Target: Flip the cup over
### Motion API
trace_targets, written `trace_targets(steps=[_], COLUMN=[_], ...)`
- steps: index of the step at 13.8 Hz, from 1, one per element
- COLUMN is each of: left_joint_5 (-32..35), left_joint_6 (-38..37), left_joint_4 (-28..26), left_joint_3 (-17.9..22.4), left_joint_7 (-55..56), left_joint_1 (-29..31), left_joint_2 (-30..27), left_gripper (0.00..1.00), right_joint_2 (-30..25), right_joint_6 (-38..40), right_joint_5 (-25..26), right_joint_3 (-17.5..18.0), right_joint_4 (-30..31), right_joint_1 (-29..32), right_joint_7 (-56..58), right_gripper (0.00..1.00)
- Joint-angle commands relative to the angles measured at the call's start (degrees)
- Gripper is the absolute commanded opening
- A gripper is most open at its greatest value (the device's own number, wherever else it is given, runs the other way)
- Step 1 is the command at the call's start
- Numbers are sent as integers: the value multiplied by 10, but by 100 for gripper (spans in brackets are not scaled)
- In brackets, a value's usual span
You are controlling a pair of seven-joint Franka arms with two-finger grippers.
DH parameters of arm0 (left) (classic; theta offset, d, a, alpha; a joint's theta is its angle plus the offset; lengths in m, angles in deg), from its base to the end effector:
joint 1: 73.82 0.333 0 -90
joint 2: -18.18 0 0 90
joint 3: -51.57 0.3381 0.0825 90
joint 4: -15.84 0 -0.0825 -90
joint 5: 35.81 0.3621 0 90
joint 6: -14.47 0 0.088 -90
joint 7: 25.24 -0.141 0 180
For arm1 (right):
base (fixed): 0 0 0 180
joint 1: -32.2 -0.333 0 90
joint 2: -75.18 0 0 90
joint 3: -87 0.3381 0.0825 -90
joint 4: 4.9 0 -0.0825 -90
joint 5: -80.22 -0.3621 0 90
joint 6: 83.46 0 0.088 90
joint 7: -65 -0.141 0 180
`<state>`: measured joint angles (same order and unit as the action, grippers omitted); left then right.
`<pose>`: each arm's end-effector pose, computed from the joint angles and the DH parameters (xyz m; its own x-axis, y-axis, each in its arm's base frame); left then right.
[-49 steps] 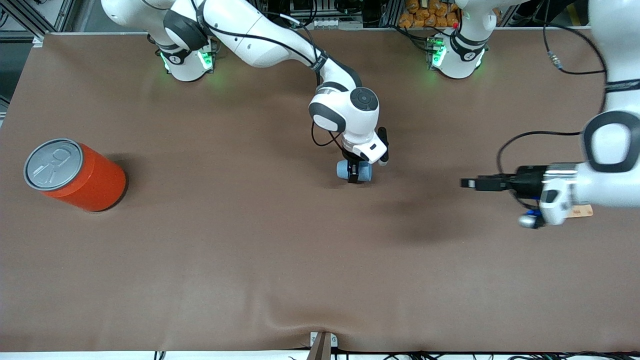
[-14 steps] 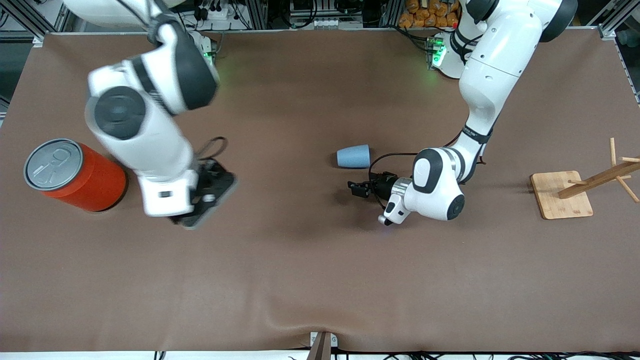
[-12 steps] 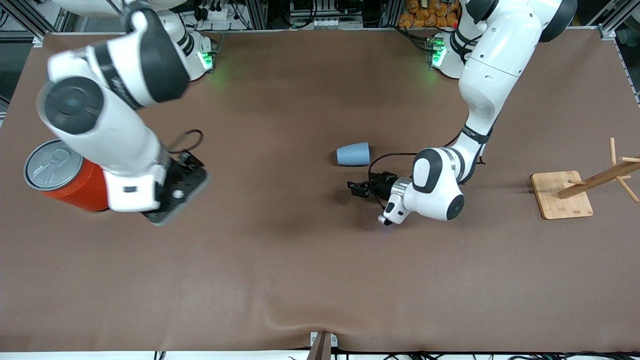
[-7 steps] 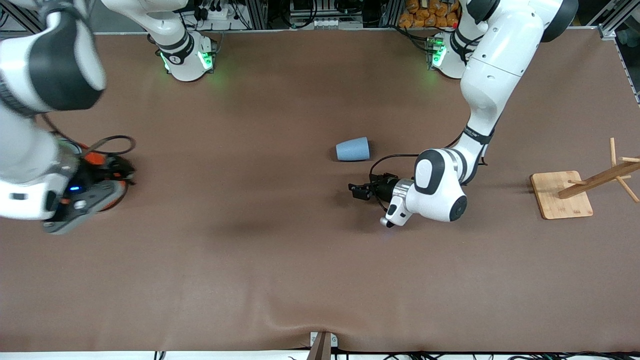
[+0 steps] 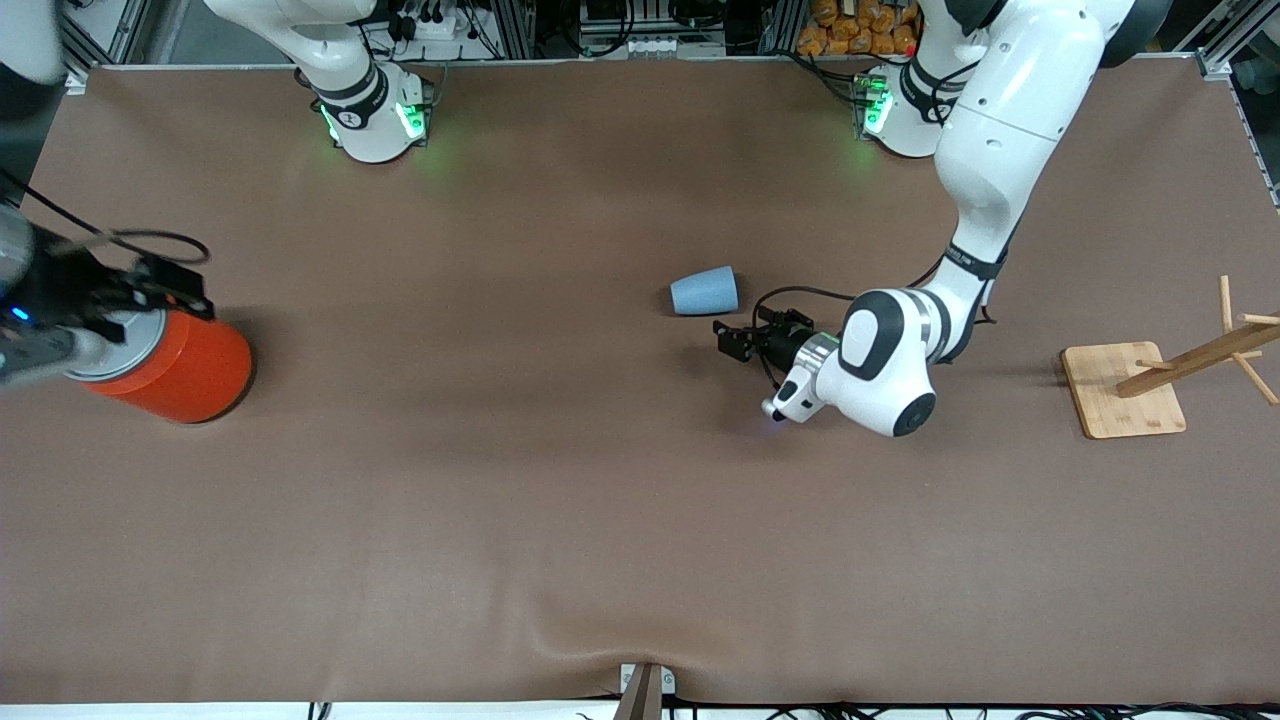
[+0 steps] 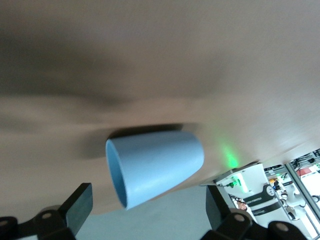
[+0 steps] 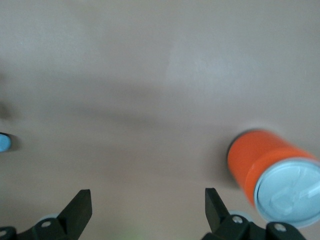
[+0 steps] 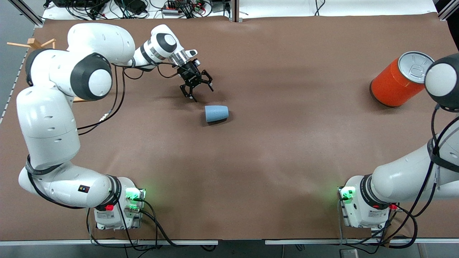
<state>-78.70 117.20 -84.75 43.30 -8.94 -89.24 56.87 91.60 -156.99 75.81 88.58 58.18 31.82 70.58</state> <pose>0.5088 -0.3053 0.1905 0.6501 0.0432 -0.7586 0.4187 -0.8535 0.3102 0.5878 0.0294 0.6323 0.9839 0.1520 -0.0943 0.1433 -0.9853 -0.0930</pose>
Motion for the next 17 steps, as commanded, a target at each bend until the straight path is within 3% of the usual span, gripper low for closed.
trace_targets(steps=[1, 4, 6, 9, 13, 17], left_joint_5=[3, -30, -40, -40, -43, -82], left_joint_6=[0, 22, 37, 66, 89, 92], left_joint_4=[-49, -61, -62, -84, -87, -75], left_joint_3=[-4, -13, -14, -15, -17, -17], left_joint_7=[-9, -10, -10, -20, -24, -24], left_joint_1=[0, -5, -7, -29, -40, -45], left_joint_2=[-39, -35, -32, -27, -24, -26], left_gripper=[100, 100, 100, 100, 100, 100], right_joint_2=[-88, -156, -185, -163, -139, -155], right_joint_6=[-18, -75, -97, -97, -57, -18], right_joint_5=[-22, -18, -11, 38, 35, 35], right_joint_3=[-36, -57, -48, -28, -30, -48], right_joint_4=[105, 211, 254, 214, 136, 131], right_joint_1=[-4, -6, -10, -8, 2, -32], right_joint_7=[-29, -25, -28, -28, -22, -19], right_gripper=[100, 100, 100, 100, 100, 100])
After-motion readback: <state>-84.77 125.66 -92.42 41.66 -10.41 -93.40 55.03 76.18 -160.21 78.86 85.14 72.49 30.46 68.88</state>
